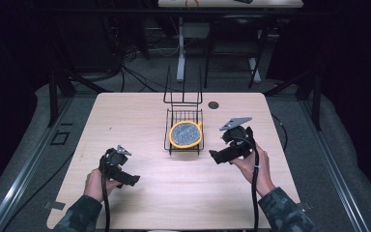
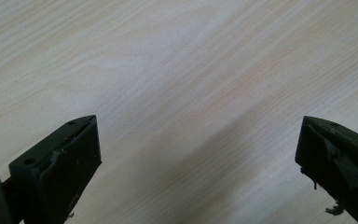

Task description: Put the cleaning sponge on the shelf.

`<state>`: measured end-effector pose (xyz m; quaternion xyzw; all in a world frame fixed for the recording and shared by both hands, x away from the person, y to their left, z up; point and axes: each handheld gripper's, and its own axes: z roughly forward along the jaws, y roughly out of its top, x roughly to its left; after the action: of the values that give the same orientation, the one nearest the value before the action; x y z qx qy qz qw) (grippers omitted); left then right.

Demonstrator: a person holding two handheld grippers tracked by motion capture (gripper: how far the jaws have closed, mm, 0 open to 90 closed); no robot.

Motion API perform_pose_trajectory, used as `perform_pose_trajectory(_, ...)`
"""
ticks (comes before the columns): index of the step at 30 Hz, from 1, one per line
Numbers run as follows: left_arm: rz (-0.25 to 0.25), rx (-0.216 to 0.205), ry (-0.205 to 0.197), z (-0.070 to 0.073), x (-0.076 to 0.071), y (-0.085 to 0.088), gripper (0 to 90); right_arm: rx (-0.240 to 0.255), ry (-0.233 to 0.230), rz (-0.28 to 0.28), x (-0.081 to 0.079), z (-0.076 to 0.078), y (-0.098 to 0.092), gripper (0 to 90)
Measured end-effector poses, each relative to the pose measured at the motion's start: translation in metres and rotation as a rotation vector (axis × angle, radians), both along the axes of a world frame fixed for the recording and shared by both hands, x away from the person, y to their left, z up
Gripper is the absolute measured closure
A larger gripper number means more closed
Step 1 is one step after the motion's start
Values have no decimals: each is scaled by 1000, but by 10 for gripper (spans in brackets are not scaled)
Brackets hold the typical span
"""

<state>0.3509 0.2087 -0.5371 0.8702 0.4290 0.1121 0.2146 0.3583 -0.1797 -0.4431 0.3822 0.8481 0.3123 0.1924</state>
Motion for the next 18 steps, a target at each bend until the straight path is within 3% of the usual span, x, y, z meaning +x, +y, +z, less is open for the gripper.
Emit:
perform_pose_trajectory(5,1,0,1,0,0,0,1,-9,17,-26,-11,-7,-17,0)
perform_pose_trajectory(18,2,-6,-5,1,0,1,1,-8,76,-113,-44,-42,-62,0)
